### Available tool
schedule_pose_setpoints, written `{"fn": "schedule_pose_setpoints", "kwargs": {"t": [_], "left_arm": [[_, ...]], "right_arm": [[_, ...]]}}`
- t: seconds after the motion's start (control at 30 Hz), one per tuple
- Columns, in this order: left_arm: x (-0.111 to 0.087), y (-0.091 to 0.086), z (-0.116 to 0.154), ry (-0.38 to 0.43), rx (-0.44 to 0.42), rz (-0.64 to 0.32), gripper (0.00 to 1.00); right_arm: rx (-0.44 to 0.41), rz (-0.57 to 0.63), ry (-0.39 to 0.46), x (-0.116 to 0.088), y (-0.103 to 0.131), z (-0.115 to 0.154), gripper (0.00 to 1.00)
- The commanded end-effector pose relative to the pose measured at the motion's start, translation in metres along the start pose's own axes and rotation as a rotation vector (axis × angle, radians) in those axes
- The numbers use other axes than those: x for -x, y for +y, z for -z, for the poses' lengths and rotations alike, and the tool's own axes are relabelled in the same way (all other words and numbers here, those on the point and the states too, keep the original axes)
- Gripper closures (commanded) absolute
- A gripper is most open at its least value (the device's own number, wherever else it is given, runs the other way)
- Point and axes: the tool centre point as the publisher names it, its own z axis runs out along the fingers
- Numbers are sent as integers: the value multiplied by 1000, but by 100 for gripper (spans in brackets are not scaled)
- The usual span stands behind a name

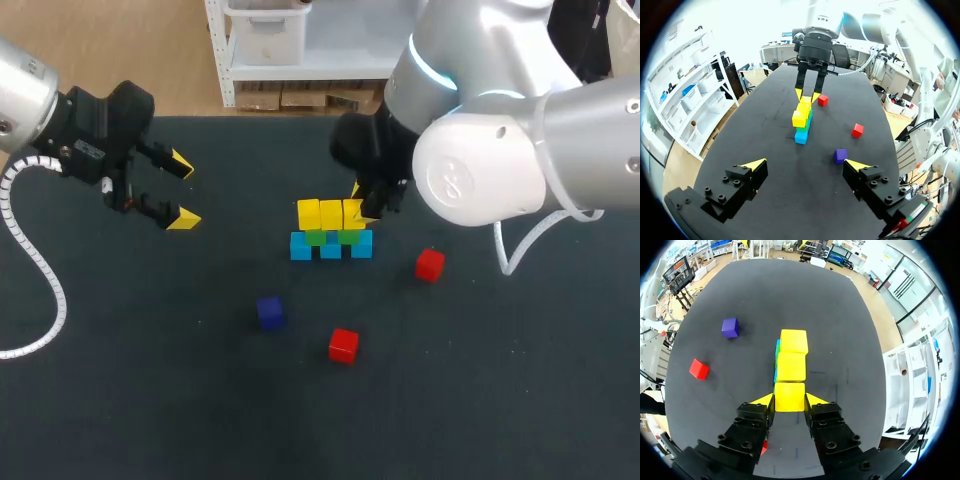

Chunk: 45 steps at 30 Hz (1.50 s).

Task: Place the blue cubes, place green cubes on the blue cubes, place the yellow cubes on the green cubes, then place the red cubes on the yellow cubes, and place purple cube on the red cubes.

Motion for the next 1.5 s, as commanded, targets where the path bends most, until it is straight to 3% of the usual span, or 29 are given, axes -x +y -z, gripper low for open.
{"fn": "schedule_pose_setpoints", "kwargs": {"t": [0.03,0.47,0.6,0.83,1.03,1.07,1.13,1.5], "left_arm": [[-2,-1,1,-7,3,-3,0],[-2,-1,1,-7,3,-3,0],[-2,-1,1,-7,3,-3,0],[-2,-1,1,-7,3,-3,0],[-2,-1,1,-7,3,-3,0],[-2,-1,1,-7,3,-3,0],[-2,-1,1,-7,3,-3,0],[-2,-1,1,-7,3,-3,0]], "right_arm": [[3,0,2,1,-2,-1,100],[5,2,-1,2,-3,-2,99],[7,3,0,2,-3,-2,82],[10,4,-3,2,-3,-3,69],[15,5,-4,3,-2,-4,51],[16,5,-4,4,-2,-4,39],[18,5,-4,4,-2,-4,0],[-2,-10,-23,-5,2,12,0]]}}
